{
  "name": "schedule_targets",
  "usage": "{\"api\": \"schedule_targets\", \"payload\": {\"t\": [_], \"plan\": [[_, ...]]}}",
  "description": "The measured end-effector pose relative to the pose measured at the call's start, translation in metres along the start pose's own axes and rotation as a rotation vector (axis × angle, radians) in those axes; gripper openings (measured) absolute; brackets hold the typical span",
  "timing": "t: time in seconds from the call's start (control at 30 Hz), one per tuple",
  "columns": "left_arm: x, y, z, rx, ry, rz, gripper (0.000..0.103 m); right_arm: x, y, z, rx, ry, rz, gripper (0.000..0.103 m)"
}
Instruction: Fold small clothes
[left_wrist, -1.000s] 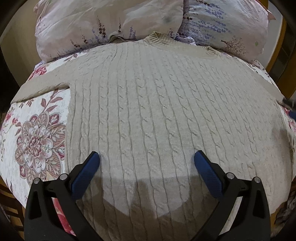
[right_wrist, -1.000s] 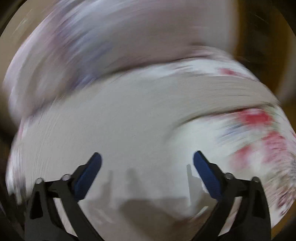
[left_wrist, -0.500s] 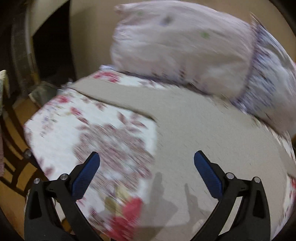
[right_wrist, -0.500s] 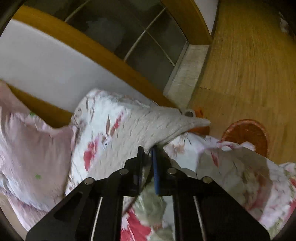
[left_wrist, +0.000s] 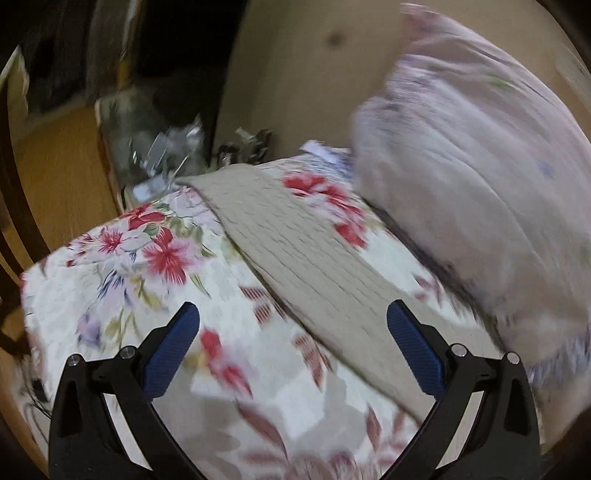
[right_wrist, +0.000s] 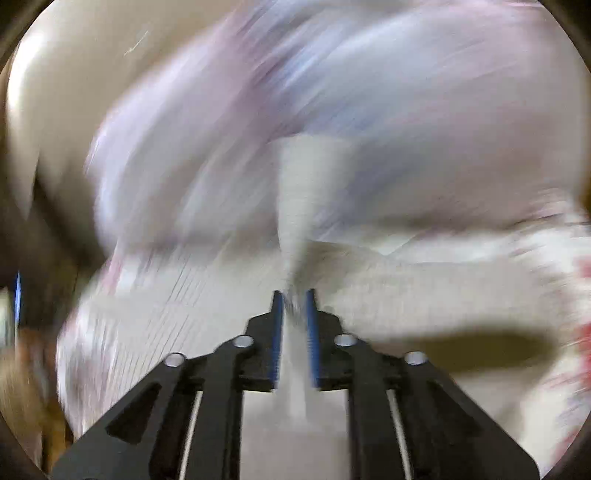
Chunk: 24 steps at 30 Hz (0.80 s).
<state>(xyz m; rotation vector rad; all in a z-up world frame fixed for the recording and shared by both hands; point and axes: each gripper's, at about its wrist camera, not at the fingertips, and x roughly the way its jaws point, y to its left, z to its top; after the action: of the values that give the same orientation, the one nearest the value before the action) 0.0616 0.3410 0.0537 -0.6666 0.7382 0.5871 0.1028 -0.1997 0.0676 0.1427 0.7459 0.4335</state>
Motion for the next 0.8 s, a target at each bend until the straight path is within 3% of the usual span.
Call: {"api": "schedule_targets", "payload": {"t": [0.03, 0.07, 0.13, 0.17, 0.33, 0.43, 0.63, 0.7, 0.73, 0.8], "plan": [[0.007, 0.007, 0.005, -0.021, 0.012, -0.002, 0.1, 0.022, 0.028, -0.016, -0.031, 0.092, 0.031, 0.023], [0.015, 0.015, 0.011, -0.048, 0.026, -0.003, 0.097, 0.029, 0.042, -0.028, -0.026, 0.125, 0.067, 0.026], [0.024, 0.027, 0.02, -0.075, 0.04, -0.025, 0.091, 0.019, 0.049, -0.041, -0.013, 0.113, 0.058, 0.06], [0.031, 0.033, 0.026, -0.086, 0.051, -0.036, 0.086, 0.016, 0.046, -0.044, -0.007, 0.102, 0.026, 0.066], [0.049, 0.05, 0.046, -0.143, 0.052, -0.083, 0.077, 0.001, 0.001, -0.053, 0.107, 0.098, -0.107, 0.068], [0.062, 0.056, 0.054, -0.197, 0.077, -0.129, 0.063, -0.005, -0.012, -0.063, 0.147, 0.112, -0.156, 0.068], [0.084, 0.05, 0.071, -0.206, 0.097, -0.118, 0.055, 0.0, 0.0, -0.076, 0.101, 0.156, -0.192, 0.068], [0.089, 0.046, 0.078, -0.187, 0.1, -0.111, 0.014, -0.004, 0.001, -0.076, 0.086, 0.146, -0.206, 0.068], [0.089, 0.043, 0.08, -0.177, 0.107, -0.128, 0.007, -0.008, -0.001, -0.076, 0.094, 0.137, -0.207, 0.069], [0.068, 0.021, 0.081, -0.07, 0.057, -0.147, 0.006, -0.013, -0.005, -0.075, 0.103, 0.13, -0.209, 0.069]]}}
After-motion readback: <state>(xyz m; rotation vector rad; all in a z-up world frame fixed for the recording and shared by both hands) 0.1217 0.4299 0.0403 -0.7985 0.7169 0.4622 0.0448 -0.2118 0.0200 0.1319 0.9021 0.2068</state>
